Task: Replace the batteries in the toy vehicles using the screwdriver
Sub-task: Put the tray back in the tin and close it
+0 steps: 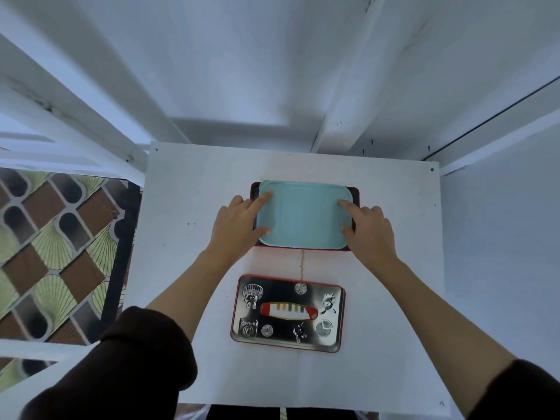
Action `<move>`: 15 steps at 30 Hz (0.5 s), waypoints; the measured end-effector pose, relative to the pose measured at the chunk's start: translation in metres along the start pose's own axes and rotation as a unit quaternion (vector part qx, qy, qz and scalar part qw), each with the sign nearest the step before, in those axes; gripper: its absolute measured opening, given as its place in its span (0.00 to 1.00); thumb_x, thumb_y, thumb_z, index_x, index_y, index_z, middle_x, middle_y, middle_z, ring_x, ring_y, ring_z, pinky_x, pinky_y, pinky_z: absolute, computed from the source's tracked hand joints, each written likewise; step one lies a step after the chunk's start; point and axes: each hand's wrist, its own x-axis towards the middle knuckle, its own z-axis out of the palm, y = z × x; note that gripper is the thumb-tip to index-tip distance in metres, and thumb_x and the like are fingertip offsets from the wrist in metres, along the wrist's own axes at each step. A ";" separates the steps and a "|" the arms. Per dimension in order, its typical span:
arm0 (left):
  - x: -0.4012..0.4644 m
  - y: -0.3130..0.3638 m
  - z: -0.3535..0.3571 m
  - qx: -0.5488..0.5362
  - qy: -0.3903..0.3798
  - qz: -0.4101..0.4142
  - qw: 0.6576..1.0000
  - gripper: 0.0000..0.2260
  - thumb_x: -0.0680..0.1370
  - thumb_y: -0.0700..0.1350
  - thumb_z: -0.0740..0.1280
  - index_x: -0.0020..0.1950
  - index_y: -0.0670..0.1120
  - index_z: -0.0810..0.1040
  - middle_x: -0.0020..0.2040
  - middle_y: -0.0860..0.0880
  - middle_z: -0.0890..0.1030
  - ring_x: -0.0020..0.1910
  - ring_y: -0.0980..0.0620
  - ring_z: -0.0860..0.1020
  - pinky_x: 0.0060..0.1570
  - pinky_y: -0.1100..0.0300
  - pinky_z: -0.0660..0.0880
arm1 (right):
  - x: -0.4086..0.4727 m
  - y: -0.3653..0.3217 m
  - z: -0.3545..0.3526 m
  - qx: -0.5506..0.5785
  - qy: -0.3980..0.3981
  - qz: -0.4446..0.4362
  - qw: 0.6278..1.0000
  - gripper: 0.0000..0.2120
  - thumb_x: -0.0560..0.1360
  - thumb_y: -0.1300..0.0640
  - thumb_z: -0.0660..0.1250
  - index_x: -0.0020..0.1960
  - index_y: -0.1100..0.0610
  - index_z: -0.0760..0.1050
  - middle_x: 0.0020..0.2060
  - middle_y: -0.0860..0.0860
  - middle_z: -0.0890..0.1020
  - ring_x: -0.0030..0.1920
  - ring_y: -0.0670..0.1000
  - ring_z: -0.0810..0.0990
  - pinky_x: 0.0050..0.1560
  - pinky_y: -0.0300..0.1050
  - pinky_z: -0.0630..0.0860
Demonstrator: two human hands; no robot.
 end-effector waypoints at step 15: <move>0.005 0.001 0.000 0.118 -0.075 0.013 0.990 0.33 0.78 0.55 0.64 0.78 0.50 0.51 0.62 0.48 0.75 0.58 0.47 0.69 0.51 0.55 0.66 | 0.009 -0.005 -0.003 -0.117 -0.077 -0.026 0.990 0.25 0.76 0.53 0.62 0.72 0.51 0.59 0.53 0.54 0.74 0.56 0.55 0.69 0.51 0.47 0.65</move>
